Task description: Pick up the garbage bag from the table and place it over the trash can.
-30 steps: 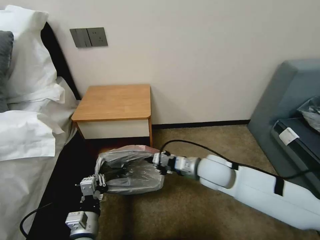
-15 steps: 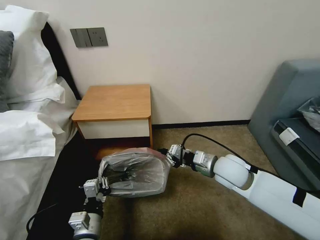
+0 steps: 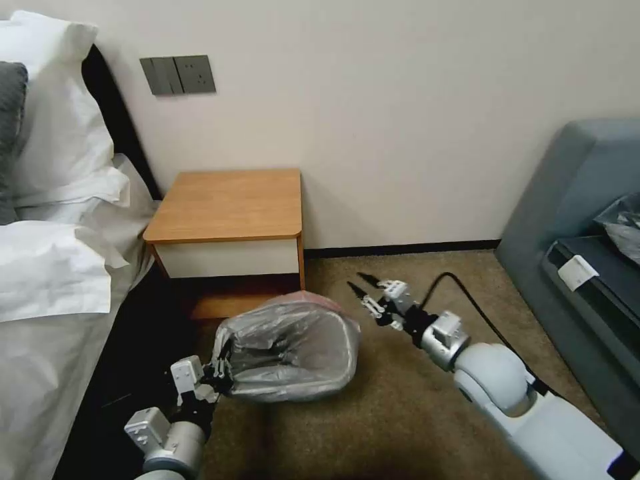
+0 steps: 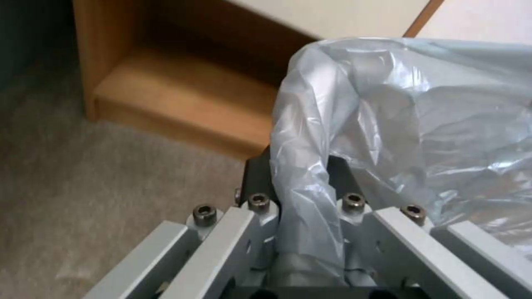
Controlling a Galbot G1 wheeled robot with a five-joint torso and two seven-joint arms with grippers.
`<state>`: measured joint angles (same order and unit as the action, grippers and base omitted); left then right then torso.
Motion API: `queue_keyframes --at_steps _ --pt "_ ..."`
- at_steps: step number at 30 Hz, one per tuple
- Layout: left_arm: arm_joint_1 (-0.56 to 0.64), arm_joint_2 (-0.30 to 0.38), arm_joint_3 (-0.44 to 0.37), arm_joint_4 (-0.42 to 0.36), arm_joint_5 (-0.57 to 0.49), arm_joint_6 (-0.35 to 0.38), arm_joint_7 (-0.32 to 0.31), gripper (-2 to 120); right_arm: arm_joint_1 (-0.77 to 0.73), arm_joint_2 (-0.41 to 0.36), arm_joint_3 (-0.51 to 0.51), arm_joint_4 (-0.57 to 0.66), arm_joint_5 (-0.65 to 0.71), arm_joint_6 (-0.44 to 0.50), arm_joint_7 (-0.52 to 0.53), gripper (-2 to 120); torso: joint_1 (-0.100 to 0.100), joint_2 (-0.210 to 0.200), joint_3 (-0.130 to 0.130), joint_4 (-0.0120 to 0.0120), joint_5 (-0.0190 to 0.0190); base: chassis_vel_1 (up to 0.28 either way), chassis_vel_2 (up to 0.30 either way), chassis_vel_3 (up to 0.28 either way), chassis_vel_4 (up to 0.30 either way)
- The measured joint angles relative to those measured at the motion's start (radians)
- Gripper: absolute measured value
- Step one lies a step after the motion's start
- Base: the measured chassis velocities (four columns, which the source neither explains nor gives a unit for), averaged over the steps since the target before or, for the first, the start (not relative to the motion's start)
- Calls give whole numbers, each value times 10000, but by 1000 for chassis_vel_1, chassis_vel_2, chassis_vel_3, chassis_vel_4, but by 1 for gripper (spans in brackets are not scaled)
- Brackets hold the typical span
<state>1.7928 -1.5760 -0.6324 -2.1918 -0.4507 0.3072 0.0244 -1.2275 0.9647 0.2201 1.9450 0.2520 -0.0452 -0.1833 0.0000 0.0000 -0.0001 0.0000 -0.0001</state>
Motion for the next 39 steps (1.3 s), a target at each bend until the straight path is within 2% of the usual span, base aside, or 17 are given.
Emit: queue_keyframes --at_steps 2,6,7,11,12,14,20,29,31,32,34,36,38,39 --pt "-22 -16 7 114 11 18 0 7 -161 116 174 -5 -45 112 -37 53 0 0 0 -1 0 0 0 0 0" --pt "-51 -44 34 451 159 -15 31 7 -775 641 787 43 -105 438 -158 71 0 0 1 -1 -1 0 0 0 0" --pt "-51 -44 34 451 159 -15 31 7 -775 641 787 43 -105 438 -158 71 0 0 1 -1 -1 0 0 0 0" --pt "-57 -56 58 527 328 -14 34 7 -1210 1448 1417 187 5 509 -208 89 0 0 0 0 -1 0 0 0 0" --pt "-57 -56 58 527 328 -14 34 7 -1210 1448 1417 187 5 509 -208 89 0 0 0 0 -1 0 0 0 0" --pt "-49 -68 98 527 405 59 30 7 -1349 1712 1516 209 82 509 -157 98 0 1 0 0 1 0 0 0 0" --pt "-50 -65 193 629 603 197 43 7 -1460 2101 1617 214 70 510 -130 100 1 0 0 0 0 0 0 0 0" --pt "-30 -90 346 783 701 163 64 9 -1589 2252 1699 376 -12 515 -205 100 0 0 1 0 0 0 0 0 0" --pt "-36 -108 388 865 731 88 62 19 -1664 2248 1746 450 -28 533 -246 100 0 0 0 0 0 0 0 0 0" --pt "-36 -108 388 865 731 88 62 19 -1664 2248 1746 450 -28 533 -246 100 0 0 0 0 0 0 0 0 0" --pt "-28 -118 409 890 781 16 57 30 -1730 2239 1790 468 -58 578 -298 100 0 0 0 0 0 0 0 0 0" --pt "-16 -120 422 888 821 -13 56 34 -1755 2239 1800 470 -76 601 -314 100 0 0 1 0 0 0 0 0 0" --pt "23 -121 439 783 896 -48 56 46 -1814 2256 1808 502 -99 626 -335 100 0 1 0 0 0 0 0 0 0" --pt "23 -121 439 783 896 -48 56 46 -1814 2256 1808 502 -99 626 -335 100 0 1 0 0 0 0 0 0 0"
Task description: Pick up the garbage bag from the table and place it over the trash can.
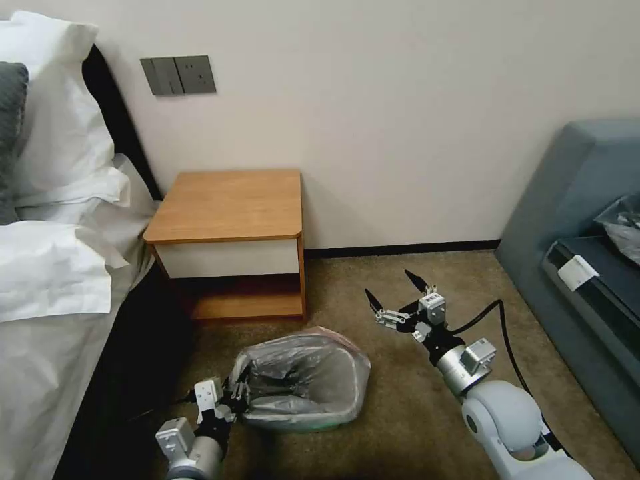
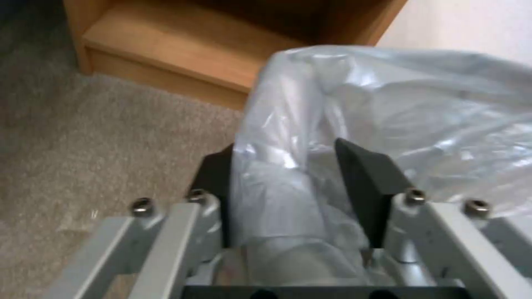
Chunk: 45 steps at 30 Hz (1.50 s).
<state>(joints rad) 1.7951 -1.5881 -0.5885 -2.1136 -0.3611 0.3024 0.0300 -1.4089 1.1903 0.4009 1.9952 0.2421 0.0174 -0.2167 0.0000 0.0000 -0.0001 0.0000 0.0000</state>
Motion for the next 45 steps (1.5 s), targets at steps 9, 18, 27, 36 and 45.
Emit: queue_keyframes --at_steps 9,18,27,36,45 --pt "149 36 -5 -340 202 -147 -3 79 -5 99 -76 52 -69 -11 -7 100 0 0 1 0 0 0 0 0 0" --pt "279 6 -76 -549 1066 -1144 -25 99 -109 263 -180 112 -173 -4 136 100 0 -1 1 1 0 0 0 0 0" --pt "-174 -140 -627 608 2147 -5270 525 100 -1079 662 -951 620 -1475 -713 3103 100 0 0 1 -1 -1 0 0 0 0" --pt "-345 1 -706 965 1905 -5822 700 100 -1631 976 -999 531 -2231 -475 3462 100 0 0 0 0 -1 0 0 0 0" --pt "-345 7 -705 965 1881 -5775 675 100 -1621 977 -988 515 -2225 -456 3441 100 0 0 1 0 0 0 0 0 0"
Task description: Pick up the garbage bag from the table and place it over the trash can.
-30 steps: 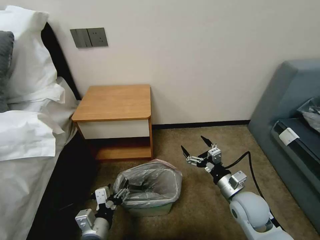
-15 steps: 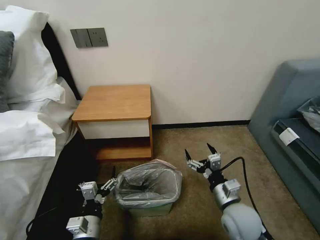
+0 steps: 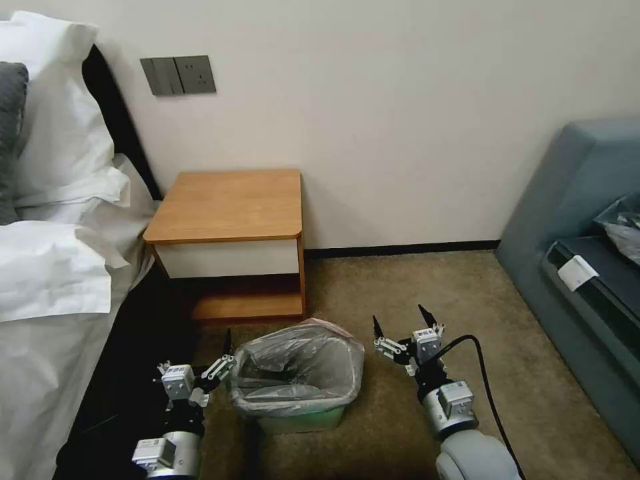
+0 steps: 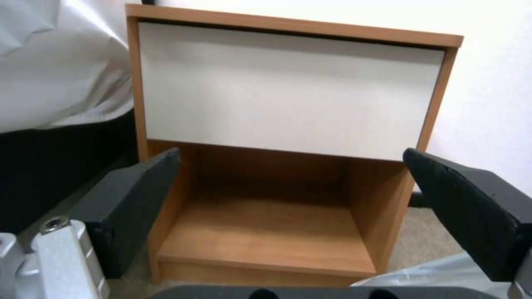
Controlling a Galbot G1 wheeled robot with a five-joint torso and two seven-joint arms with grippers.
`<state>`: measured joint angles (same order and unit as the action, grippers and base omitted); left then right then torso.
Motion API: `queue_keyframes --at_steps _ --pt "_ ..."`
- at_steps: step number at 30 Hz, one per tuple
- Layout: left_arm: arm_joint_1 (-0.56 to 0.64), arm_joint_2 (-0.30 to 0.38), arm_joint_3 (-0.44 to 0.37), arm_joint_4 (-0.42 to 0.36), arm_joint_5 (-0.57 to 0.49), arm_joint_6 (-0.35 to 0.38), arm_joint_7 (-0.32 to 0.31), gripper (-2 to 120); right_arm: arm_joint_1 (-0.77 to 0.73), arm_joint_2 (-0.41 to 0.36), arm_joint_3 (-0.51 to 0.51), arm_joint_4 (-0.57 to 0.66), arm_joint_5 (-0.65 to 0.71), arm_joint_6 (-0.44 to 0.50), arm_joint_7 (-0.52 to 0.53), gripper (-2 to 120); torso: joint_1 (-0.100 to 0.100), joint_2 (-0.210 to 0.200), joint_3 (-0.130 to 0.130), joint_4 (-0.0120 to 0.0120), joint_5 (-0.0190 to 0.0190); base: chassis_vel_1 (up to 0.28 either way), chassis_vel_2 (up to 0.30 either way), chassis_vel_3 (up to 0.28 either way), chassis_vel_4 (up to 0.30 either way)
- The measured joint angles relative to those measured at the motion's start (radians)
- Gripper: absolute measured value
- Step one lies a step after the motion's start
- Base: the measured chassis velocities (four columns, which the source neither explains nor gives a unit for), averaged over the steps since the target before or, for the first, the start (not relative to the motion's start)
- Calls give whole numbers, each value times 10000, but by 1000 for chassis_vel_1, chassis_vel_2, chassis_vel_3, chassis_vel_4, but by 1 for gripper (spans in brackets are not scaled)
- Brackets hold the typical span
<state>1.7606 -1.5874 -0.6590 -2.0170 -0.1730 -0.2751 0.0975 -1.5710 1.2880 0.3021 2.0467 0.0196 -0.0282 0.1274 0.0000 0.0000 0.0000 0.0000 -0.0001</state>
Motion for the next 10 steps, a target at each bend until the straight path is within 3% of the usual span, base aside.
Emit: queue_keyframes --at_steps 10 --pt "3 0 6 -4 -8 44 -12 100 13 -4 7 -7 22 6 -26 100 0 0 0 0 0 0 0 0 0"
